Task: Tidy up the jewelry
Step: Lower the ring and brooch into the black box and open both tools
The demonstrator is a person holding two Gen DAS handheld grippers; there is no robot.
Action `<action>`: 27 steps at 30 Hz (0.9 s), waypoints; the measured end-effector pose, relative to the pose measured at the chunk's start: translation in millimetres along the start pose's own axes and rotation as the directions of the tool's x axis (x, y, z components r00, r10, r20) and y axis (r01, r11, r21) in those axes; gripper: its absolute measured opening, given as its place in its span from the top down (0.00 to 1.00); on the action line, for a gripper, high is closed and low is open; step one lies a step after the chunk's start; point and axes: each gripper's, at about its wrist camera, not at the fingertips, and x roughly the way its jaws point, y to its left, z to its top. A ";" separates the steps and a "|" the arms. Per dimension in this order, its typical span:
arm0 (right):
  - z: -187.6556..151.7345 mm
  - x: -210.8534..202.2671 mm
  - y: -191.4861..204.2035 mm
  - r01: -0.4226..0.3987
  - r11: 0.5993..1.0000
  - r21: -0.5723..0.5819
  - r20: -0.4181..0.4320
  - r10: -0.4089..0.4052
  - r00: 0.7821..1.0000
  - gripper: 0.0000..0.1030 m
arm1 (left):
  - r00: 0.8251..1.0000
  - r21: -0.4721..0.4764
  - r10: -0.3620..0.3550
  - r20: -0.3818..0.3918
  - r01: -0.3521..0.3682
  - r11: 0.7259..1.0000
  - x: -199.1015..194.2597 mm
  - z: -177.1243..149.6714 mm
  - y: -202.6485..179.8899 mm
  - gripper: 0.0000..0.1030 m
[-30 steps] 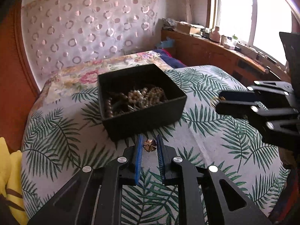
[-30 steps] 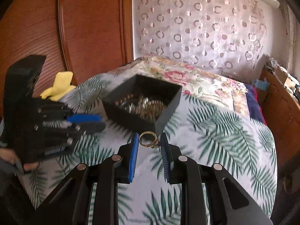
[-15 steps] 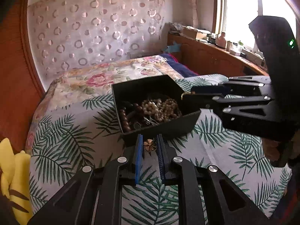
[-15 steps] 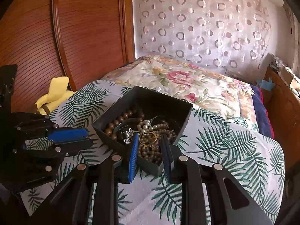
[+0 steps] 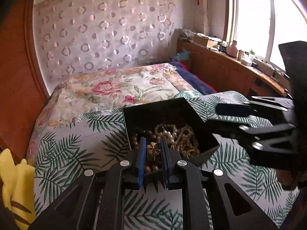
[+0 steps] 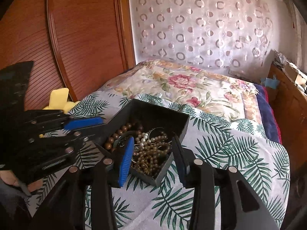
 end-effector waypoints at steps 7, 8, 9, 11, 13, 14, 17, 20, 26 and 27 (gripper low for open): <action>-9.4 -19.3 1.6 0.009 1.000 -0.006 0.030 -0.009 1.000 0.58 | 1.000 -0.021 0.019 0.004 -0.019 1.000 8.6 4.2 2.3 0.71; -10.6 -22.0 1.4 0.011 1.000 -0.002 0.035 -0.011 0.999 0.58 | 1.000 -0.024 0.025 0.011 -0.025 0.999 6.8 3.9 2.8 0.62; -11.8 -23.7 1.4 0.011 1.000 0.000 0.039 -0.011 0.999 0.58 | 0.999 -0.026 0.029 0.019 -0.029 0.999 4.8 3.5 2.4 0.60; -15.3 -28.2 0.8 0.018 1.000 0.006 0.047 -0.018 0.999 0.58 | 0.999 -0.027 0.033 0.023 -0.033 0.999 2.2 1.4 2.7 0.49; -18.9 -32.7 -0.4 0.022 1.000 0.012 0.053 -0.023 0.998 0.58 | 0.999 -0.028 0.042 0.031 -0.042 0.999 -2.5 -0.9 1.4 0.39; -21.4 -36.5 -0.4 0.023 1.000 0.018 0.060 -0.024 0.998 0.58 | 0.998 -0.027 0.048 0.038 -0.047 0.999 -6.0 -2.5 0.5 0.34; -26.4 -46.2 0.8 0.029 0.999 0.032 0.077 -0.031 0.997 0.58 | 0.997 -0.025 0.062 0.055 -0.060 0.998 -15.5 -6.9 -0.4 0.21; -32.1 -56.9 6.1 0.039 0.999 0.034 0.101 -0.042 0.994 0.57 | 0.993 -0.025 0.086 0.083 -0.084 0.996 -31.2 -14.3 -4.1 0.11; -44.6 -84.2 13.7 0.071 0.996 0.054 0.145 -0.078 0.986 0.41 | 0.985 -0.043 0.107 0.134 -0.102 0.994 -63.6 -23.9 -10.8 0.08; -46.6 -87.7 15.4 0.079 0.995 0.060 0.153 -0.087 0.984 0.39 | 0.984 -0.044 0.108 0.141 -0.103 0.994 -68.6 -25.6 -12.0 0.08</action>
